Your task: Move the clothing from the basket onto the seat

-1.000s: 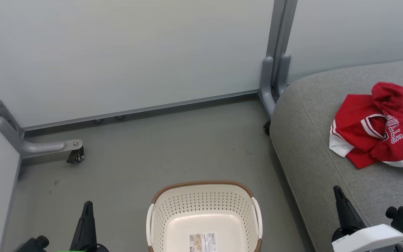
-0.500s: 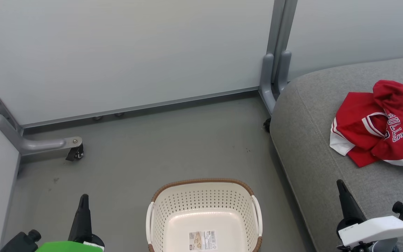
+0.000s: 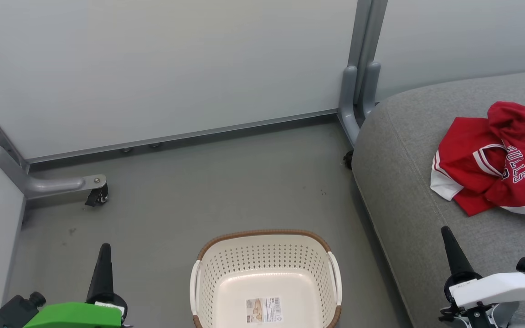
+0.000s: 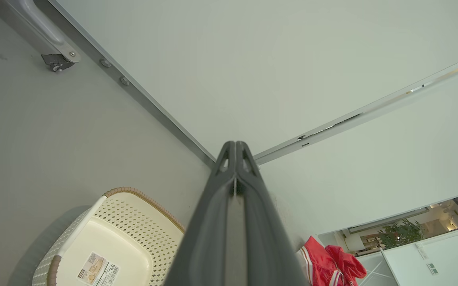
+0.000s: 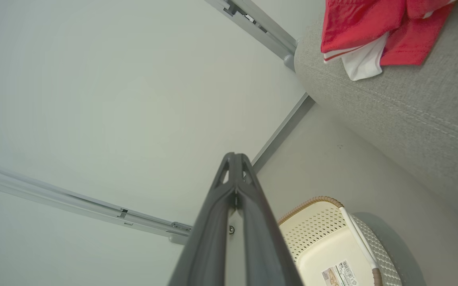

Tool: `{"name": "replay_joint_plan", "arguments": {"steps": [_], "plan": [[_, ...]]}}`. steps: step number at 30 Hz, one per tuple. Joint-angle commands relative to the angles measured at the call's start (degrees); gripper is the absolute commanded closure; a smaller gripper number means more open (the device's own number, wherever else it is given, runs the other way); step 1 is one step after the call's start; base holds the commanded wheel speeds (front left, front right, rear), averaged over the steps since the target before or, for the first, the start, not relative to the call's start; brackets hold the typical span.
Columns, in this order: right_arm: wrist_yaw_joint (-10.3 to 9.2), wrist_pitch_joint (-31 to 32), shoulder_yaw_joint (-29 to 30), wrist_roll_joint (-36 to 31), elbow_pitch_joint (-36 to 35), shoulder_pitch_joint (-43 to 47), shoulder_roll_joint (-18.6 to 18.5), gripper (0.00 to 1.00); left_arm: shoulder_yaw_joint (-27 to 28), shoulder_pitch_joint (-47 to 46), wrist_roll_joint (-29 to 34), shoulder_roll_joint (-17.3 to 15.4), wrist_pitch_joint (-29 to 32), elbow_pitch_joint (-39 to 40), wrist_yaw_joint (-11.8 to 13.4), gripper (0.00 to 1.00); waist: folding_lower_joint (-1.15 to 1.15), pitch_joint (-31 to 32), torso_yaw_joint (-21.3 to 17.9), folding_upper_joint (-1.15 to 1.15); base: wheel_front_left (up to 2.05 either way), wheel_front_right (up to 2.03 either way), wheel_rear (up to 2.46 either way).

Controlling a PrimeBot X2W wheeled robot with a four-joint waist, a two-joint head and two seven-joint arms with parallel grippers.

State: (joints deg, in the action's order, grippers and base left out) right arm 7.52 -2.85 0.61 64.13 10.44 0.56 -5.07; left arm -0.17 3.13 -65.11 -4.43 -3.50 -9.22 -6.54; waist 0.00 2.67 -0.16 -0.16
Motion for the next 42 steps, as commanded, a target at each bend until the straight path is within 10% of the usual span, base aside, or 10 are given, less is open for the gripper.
{"name": "replay_joint_plan", "arguments": {"steps": [1, 42], "plan": [[-0.02, 0.39, 0.39, 1.65, -0.22, -1.27, -0.14, 1.00, 0.37, -1.93, -1.78, -0.50, 0.45, 0.27, -0.34, 1.00, 0.00, -0.07, 0.01, 0.08, 0.00, 0.00, 0.00], [-0.03, 6.07, 3.37, 21.84, 2.52, -5.38, 0.74, 1.00, 3.42, -7.56, -21.62, -0.26, 6.12, -3.39, -0.89, 1.00, 0.00, -1.91, 0.11, 0.13, 0.00, 0.00, 0.00]]}}
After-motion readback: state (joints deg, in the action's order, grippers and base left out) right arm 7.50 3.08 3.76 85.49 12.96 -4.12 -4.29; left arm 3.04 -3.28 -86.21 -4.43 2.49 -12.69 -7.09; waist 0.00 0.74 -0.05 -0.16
